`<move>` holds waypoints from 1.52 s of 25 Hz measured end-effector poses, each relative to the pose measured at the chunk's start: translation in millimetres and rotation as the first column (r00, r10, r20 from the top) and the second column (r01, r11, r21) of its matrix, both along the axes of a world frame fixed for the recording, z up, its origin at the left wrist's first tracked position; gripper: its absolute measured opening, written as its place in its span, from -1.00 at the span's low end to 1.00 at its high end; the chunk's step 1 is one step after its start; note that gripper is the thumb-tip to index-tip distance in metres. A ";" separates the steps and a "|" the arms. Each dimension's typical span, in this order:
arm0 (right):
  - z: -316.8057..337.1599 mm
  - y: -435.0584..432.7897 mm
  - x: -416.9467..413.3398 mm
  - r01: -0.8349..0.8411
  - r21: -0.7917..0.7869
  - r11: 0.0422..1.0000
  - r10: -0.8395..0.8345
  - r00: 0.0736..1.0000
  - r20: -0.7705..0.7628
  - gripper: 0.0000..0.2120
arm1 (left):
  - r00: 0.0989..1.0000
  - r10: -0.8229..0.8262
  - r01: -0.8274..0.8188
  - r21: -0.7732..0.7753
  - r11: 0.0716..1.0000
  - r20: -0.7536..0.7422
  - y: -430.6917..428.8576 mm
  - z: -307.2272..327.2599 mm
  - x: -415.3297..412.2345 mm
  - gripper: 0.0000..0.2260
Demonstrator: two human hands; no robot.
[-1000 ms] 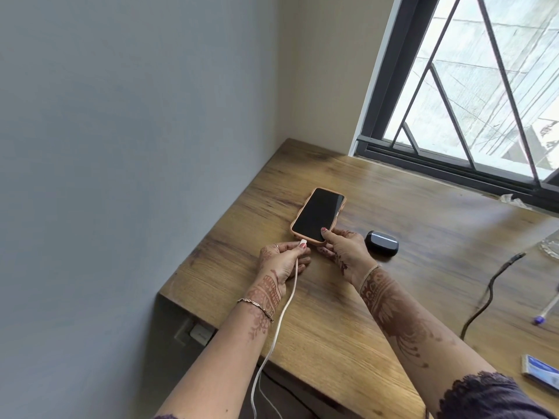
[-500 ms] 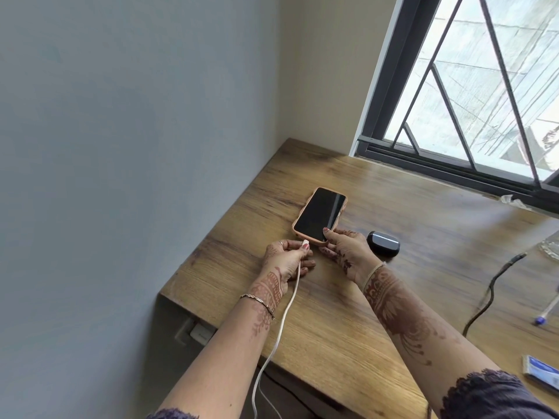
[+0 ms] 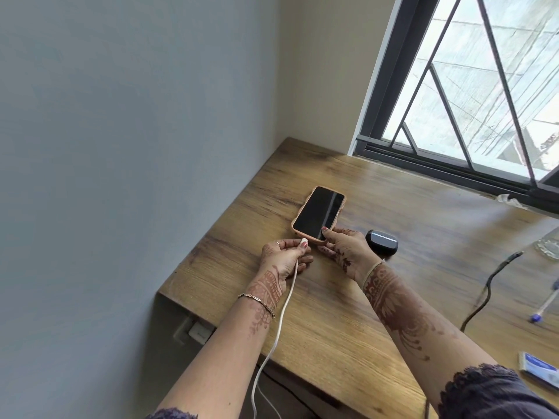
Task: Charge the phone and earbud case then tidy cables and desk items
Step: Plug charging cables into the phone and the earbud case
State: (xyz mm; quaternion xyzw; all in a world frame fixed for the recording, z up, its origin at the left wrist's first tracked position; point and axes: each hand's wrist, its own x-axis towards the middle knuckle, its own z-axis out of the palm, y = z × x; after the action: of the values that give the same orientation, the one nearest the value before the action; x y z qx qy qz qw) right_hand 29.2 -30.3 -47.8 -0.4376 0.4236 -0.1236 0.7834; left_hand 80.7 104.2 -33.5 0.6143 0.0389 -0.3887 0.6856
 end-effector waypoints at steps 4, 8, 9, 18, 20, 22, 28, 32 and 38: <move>2.3 1.1 -1.7 -0.008 -0.021 1.000 0.007 1.000 -0.017 -0.93 | 1.000 0.005 -0.006 -0.007 1.000 -0.027 0.6 -0.8 0.5 -0.94; 3.3 2.3 -2.4 -0.009 -0.029 1.000 0.008 1.000 -0.021 -0.90 | 0.999 0.040 -0.040 0.019 0.999 0.001 -2.3 -1.5 -2.5 -0.92; 3.5 2.7 -2.4 -0.007 -0.028 1.000 0.007 1.000 -0.019 -0.91 | 0.999 0.043 -0.043 0.019 0.999 -0.001 -2.8 -1.4 -2.9 -0.92; 5.5 5.4 -4.6 -0.023 -0.050 0.998 0.023 1.000 -0.014 -0.98 | 0.999 0.046 -0.045 0.039 0.998 -0.022 -3.7 1.1 -2.0 -0.92; 5.1 5.1 -4.7 -0.033 -0.064 0.997 0.032 0.999 -0.017 -0.92 | 0.998 0.064 -0.063 0.036 0.997 -0.026 -5.3 -0.2 -2.1 -0.91; 4.8 4.1 -4.2 -0.046 -0.082 0.996 0.043 0.998 -0.039 -0.86 | 0.997 0.076 -0.075 0.038 0.996 -0.018 -6.1 -0.4 -2.6 -0.88; 3.9 2.3 -3.7 -0.064 -0.096 0.993 0.058 0.996 -0.061 -0.86 | 0.996 0.079 -0.078 0.037 0.996 -0.030 -6.2 0.3 0.0 -0.87; 2.1 2.5 -4.8 -0.072 -0.108 0.992 0.066 0.996 -0.055 -0.92 | 1.000 0.027 -0.027 0.071 0.997 -0.005 -3.3 1.8 -0.5 -0.88; 4.9 5.0 -6.6 -0.011 -0.044 0.999 0.010 1.000 -0.017 -0.91 | 0.996 0.057 -0.065 0.118 0.991 0.073 0.4 -2.1 -4.8 -0.89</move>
State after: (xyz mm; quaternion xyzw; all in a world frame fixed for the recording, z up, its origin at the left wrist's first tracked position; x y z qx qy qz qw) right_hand 22.6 -25.3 -42.9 -0.4580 0.4252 -0.1252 0.7706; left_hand 75.9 104.5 -35.6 0.6661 0.0570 -0.3428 0.6600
